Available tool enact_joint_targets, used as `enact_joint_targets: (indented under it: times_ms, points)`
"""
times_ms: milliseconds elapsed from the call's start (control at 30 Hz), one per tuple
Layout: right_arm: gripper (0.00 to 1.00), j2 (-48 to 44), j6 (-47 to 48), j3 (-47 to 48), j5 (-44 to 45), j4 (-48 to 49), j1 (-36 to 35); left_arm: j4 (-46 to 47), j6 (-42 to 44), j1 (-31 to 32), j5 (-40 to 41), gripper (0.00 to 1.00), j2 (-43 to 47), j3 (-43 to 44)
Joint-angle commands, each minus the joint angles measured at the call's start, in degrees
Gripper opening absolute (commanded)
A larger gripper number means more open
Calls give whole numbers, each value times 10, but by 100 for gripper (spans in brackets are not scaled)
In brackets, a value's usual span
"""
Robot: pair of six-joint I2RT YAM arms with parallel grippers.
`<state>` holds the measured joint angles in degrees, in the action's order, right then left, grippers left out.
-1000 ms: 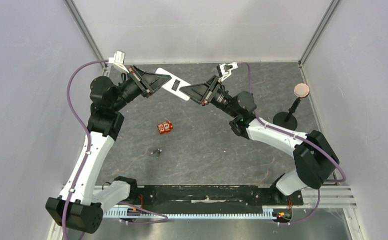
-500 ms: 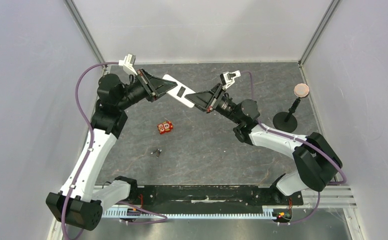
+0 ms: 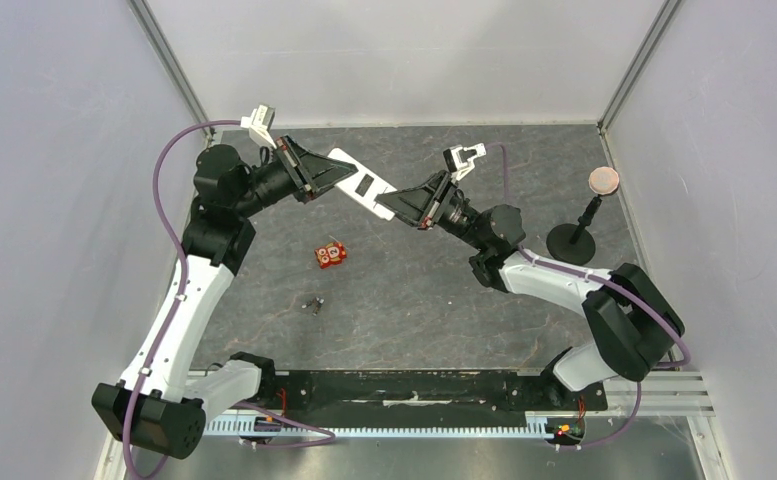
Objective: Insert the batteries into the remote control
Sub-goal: Remove the battery cover from the remote control.
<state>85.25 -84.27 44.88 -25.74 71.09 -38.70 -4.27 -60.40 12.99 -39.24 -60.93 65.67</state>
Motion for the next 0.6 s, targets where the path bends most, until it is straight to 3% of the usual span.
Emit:
enact_joint_targets:
  times_ms: [0,167,433,500,567]
  points:
    - [16,6,17,-7,-15,15,25,99,-14,-27,65,2,17,28]
    - [23,13,-27,32,-2,-23,25,100,30,-27,58,2,18,10]
    - [40,7,-20,63,1,-123,27,93,117,-27,54,2,18,3]
    - [40,10,-24,67,0,-122,27,95,117,-27,51,2,15,-1]
    - [32,16,-28,72,-3,-118,29,98,118,-27,51,2,12,-8]
